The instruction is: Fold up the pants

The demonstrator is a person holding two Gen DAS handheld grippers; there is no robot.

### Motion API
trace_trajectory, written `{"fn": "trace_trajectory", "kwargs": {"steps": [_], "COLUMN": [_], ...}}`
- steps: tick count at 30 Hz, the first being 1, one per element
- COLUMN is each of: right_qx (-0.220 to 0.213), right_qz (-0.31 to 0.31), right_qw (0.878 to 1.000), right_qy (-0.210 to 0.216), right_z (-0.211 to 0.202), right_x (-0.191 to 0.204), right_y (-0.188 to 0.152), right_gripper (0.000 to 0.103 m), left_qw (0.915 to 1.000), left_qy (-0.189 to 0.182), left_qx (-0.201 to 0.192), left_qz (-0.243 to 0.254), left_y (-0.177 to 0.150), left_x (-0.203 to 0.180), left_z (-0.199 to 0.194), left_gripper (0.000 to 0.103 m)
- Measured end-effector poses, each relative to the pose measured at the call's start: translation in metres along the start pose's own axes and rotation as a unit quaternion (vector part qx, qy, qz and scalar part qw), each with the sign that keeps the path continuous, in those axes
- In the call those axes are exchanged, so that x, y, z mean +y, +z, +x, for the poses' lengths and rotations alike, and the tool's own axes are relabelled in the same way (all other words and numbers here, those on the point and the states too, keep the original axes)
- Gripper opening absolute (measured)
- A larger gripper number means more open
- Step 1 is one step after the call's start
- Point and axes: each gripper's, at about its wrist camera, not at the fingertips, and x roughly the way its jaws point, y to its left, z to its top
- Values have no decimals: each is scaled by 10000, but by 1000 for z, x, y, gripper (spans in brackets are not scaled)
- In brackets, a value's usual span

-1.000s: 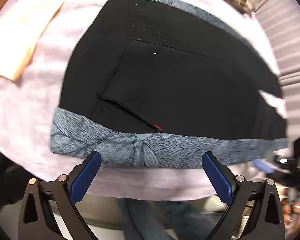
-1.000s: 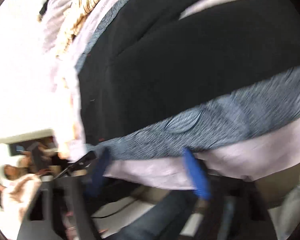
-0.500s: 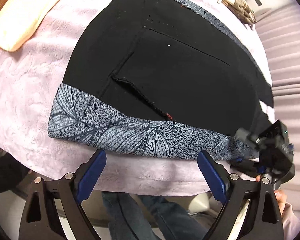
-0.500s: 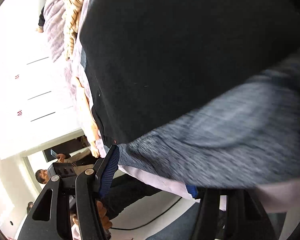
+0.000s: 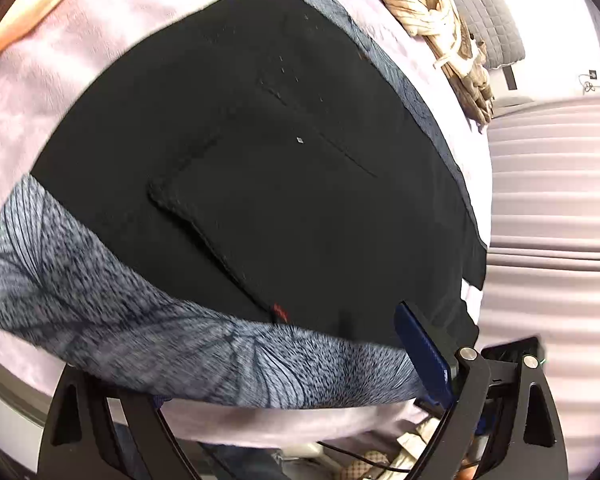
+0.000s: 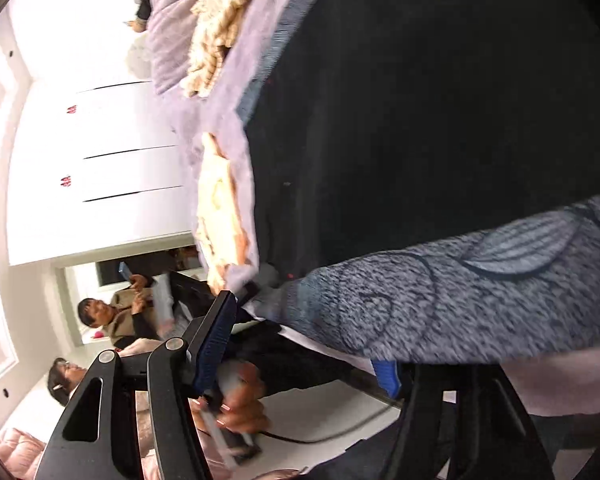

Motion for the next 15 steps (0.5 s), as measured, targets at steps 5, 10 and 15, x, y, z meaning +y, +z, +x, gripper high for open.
{"fn": "trace_trajectory", "kwargs": {"steps": [5, 10, 15], "right_qx": [-525, -1076, -1095], "right_qz": [676, 1527, 876], "right_qw": [9959, 9822, 9898], "right_qy": [-289, 206, 242], "right_z": [-36, -70, -97], "right_x": [-61, -109, -77], "right_y": [-4, -9, -6], "right_gripper": [67, 35, 6], "left_qw": [9975, 9963, 9903], "left_qy": [628, 819, 1015], "left_qx": [215, 135, -614], "left_qz": [242, 239, 716], "left_y": [-5, -12, -17], "left_x": [3, 3, -41], "left_z": [1, -11, -62], "left_gripper": [54, 30, 29]}}
